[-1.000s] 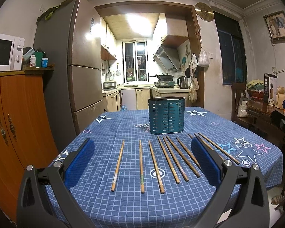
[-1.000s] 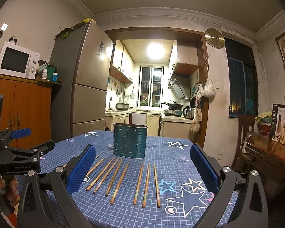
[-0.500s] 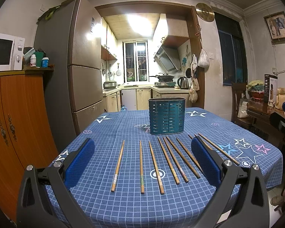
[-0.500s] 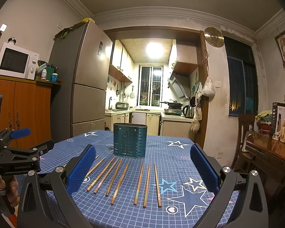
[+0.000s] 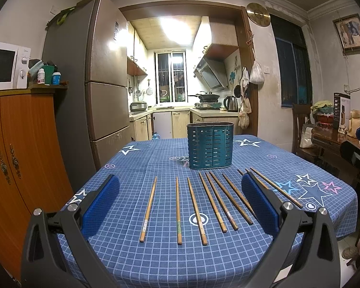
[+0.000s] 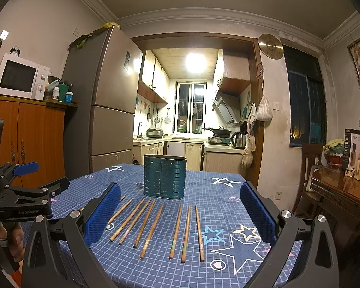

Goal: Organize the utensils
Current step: 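Close the right tool on a wooden chopstick while the left tool grasps another chopstick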

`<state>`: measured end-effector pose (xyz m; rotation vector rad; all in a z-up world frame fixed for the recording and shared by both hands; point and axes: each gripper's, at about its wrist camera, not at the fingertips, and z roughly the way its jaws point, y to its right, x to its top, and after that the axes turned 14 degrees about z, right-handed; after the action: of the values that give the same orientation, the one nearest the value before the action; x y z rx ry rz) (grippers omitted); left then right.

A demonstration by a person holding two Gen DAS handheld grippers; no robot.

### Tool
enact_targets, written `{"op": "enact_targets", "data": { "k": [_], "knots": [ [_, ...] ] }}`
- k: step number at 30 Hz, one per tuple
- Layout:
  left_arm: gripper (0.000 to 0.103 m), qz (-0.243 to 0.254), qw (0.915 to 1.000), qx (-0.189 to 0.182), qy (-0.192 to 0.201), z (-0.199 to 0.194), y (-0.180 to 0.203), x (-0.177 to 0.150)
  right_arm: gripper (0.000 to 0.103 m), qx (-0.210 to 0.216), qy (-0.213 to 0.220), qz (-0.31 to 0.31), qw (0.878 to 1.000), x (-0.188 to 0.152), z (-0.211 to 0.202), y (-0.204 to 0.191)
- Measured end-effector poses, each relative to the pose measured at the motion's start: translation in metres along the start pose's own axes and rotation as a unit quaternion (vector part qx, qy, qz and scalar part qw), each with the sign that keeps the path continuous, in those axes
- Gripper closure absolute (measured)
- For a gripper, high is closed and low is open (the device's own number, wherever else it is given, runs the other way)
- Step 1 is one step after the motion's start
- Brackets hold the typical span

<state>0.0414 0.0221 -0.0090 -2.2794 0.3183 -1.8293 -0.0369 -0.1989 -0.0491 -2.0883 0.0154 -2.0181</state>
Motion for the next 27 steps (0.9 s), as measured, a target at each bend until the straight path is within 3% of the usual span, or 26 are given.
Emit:
{"op": "enact_targets", "data": {
  "k": [6,8,9,10,13,17,19,27],
  "knots": [
    [0.005,-0.004,0.9998,0.008,-0.016,0.008,-0.013,-0.008,0.004,-0.009,-0.013,0.000,1.000,-0.005,0.007,0.011],
    [0.005,-0.011,0.9992,0.014,-0.035,0.018,-0.026,-0.017,0.010,-0.014,-0.042,0.009,0.999,-0.015,0.014,0.024],
    [0.005,-0.012,0.9989,0.018,-0.042,0.022,-0.031,-0.021,0.024,-0.017,-0.062,0.016,0.998,-0.022,0.019,0.030],
    [0.005,-0.012,0.9982,0.021,-0.055,0.029,-0.038,-0.028,0.047,-0.017,-0.083,0.022,0.996,-0.030,0.025,0.035],
    [0.005,-0.011,0.9956,0.026,-0.089,0.046,-0.051,-0.049,0.062,-0.016,-0.158,0.042,0.986,-0.062,0.047,0.052],
    [0.007,-0.013,0.9907,0.018,-0.134,0.067,-0.059,-0.075,0.068,-0.019,-0.210,0.051,0.976,-0.093,0.073,0.062],
    [0.011,-0.020,0.9885,0.010,-0.150,0.076,-0.062,-0.084,0.076,-0.021,-0.218,0.056,0.974,-0.099,0.085,0.067],
    [0.018,-0.028,0.9869,-0.017,-0.158,0.094,-0.057,-0.089,0.084,-0.021,-0.224,0.052,0.973,-0.110,0.110,0.077]
  ]
}}
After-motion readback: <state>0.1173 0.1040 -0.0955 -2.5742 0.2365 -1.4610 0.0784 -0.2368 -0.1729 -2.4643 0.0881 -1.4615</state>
